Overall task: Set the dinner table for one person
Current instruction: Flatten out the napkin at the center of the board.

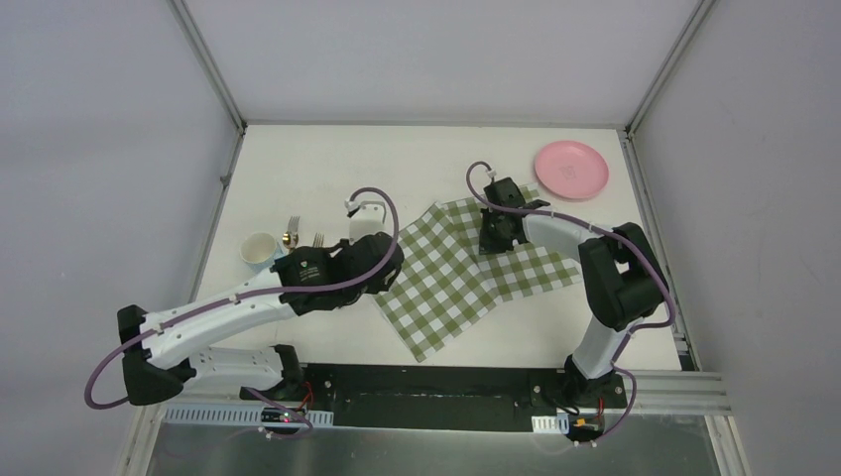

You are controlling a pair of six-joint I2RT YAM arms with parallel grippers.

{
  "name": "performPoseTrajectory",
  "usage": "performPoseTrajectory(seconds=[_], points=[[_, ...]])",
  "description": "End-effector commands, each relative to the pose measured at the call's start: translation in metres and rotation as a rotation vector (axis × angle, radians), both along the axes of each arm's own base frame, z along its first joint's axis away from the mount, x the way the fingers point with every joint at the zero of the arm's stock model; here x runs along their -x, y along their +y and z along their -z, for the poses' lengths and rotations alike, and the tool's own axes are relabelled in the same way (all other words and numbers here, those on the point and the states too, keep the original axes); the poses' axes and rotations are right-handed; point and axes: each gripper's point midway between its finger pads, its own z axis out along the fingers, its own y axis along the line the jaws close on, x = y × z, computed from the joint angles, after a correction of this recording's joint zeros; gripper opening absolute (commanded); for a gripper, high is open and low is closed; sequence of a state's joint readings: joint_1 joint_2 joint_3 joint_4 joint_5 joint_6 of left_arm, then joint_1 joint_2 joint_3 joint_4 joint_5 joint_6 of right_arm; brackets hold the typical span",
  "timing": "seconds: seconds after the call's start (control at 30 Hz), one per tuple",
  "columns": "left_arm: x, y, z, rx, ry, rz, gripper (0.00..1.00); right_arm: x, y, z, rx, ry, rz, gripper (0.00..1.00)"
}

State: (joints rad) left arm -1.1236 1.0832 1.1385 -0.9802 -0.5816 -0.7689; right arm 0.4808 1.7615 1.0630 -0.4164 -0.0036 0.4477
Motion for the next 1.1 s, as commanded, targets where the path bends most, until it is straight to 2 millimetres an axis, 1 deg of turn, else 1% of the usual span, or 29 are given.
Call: performPoseTrajectory(seconds=[0.0, 0.1, 0.17, 0.2, 0.23, 0.27, 0.3, 0.37, 0.57, 0.7, 0.77, 0.83, 0.87, 0.9, 0.93, 0.97, 1.03, 1.07], points=[[-0.006, -0.037, 0.025, 0.093, 0.034, 0.037, 0.00, 0.008, -0.029, 0.007, 0.094, 0.027, 0.047, 0.00], [-0.004, -0.059, 0.050, 0.130, 0.084, 0.072, 0.01, 0.006, -0.028, 0.006, 0.087, 0.026, 0.048, 0.00], [-0.004, -0.073, 0.064, 0.167, 0.106, 0.090, 0.07, 0.005, -0.027, 0.006, 0.079, 0.026, 0.047, 0.00], [-0.003, -0.081, 0.072, 0.186, 0.118, 0.107, 0.08, 0.004, -0.027, 0.005, 0.078, 0.026, 0.048, 0.00], [-0.003, -0.088, 0.078, 0.207, 0.121, 0.115, 0.07, 0.004, -0.027, 0.005, 0.077, 0.027, 0.048, 0.00], [-0.004, -0.092, 0.085, 0.214, 0.129, 0.111, 0.02, 0.003, -0.025, 0.005, 0.072, 0.026, 0.046, 0.00], [-0.004, -0.094, 0.095, 0.209, 0.140, 0.106, 0.00, 0.003, -0.025, 0.005, 0.070, 0.025, 0.046, 0.00], [-0.006, -0.099, 0.105, 0.216, 0.145, 0.102, 0.00, 0.004, -0.025, 0.005, 0.068, 0.027, 0.043, 0.00], [-0.010, -0.108, 0.125, 0.225, 0.153, 0.102, 0.00, 0.003, -0.024, 0.005, 0.062, 0.028, 0.041, 0.00], [-0.014, -0.103, 0.143, 0.208, 0.171, 0.063, 0.01, 0.003, -0.024, 0.002, 0.054, 0.022, 0.040, 0.00], [-0.015, -0.098, 0.155, 0.190, 0.205, 0.033, 0.13, 0.002, -0.024, 0.001, 0.053, 0.021, 0.039, 0.00], [-0.016, -0.095, 0.163, 0.172, 0.240, 0.005, 0.37, 0.003, -0.024, 0.001, 0.052, 0.021, 0.041, 0.00], [-0.016, -0.093, 0.165, 0.158, 0.251, -0.005, 0.47, 0.002, -0.024, 0.000, 0.049, 0.019, 0.040, 0.00], [-0.016, -0.091, 0.166, 0.144, 0.257, -0.016, 0.65, 0.003, -0.024, 0.000, 0.049, 0.019, 0.041, 0.00], [-0.016, -0.089, 0.168, 0.132, 0.264, -0.025, 0.80, 0.002, -0.024, -0.001, 0.049, 0.018, 0.041, 0.00], [-0.016, -0.087, 0.169, 0.123, 0.268, -0.028, 0.89, 0.002, -0.024, -0.001, 0.045, 0.017, 0.040, 0.00], [-0.016, -0.086, 0.172, 0.124, 0.277, -0.037, 0.98, 0.002, -0.023, -0.002, 0.042, 0.015, 0.042, 0.00], [-0.016, -0.084, 0.174, 0.125, 0.281, -0.043, 0.99, 0.002, -0.024, -0.002, 0.042, 0.014, 0.045, 0.00]])
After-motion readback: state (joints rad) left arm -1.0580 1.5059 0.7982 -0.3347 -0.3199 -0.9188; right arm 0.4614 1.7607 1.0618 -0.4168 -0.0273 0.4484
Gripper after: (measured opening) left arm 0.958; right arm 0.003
